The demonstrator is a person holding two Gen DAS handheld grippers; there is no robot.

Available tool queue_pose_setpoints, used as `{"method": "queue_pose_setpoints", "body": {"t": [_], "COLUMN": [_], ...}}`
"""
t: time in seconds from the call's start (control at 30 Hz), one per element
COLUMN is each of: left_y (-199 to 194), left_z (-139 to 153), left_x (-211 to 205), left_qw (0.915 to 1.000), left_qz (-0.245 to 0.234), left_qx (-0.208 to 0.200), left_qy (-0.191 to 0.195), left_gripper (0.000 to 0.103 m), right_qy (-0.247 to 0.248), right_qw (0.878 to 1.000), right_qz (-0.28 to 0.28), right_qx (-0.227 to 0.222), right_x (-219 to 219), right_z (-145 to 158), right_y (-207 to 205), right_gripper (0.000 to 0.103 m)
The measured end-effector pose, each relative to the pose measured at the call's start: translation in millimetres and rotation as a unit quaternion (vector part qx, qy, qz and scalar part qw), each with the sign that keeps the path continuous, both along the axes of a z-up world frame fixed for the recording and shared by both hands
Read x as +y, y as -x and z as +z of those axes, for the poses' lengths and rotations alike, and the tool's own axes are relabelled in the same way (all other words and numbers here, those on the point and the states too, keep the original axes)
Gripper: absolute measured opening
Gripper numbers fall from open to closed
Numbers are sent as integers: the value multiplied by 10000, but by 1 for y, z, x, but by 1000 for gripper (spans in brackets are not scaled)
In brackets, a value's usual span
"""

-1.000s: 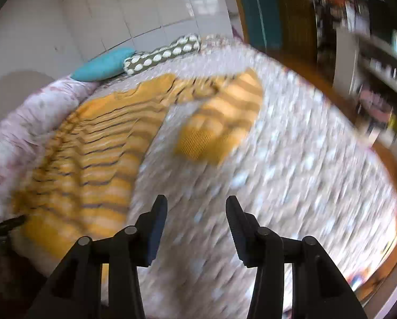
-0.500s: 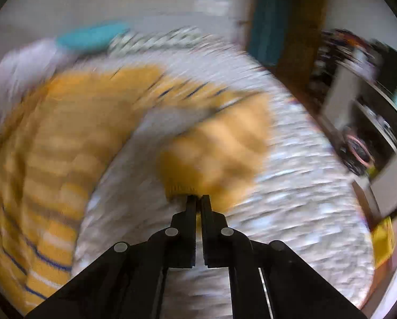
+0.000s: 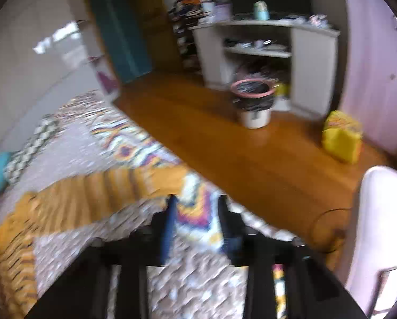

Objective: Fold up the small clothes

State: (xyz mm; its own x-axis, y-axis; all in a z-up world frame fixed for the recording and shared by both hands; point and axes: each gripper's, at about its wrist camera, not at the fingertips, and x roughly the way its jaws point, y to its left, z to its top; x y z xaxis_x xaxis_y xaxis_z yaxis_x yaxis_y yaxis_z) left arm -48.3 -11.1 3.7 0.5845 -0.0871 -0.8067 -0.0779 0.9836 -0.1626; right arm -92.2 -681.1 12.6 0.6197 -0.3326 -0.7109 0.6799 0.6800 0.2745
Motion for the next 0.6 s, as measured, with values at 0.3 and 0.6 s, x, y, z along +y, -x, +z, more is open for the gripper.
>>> {"method": "queue_pose_setpoints", "body": {"t": [0.3, 0.6], "left_y": [-1, -4], "left_z": [0, -1], "left_x": [-16, -28], "left_qw": [9996, 9995], "left_qz": [-169, -288], "left_qx": [-128, -15], "left_qy": [-175, -111], "left_gripper": [58, 58], "right_qy": [-1811, -2150], "right_qw": [9785, 9707], "right_qz": [353, 225], "right_qx": [-921, -1046], "right_x": [0, -24], "right_z": [-60, -46], "right_y": [-68, -136], "right_gripper": [47, 7]}}
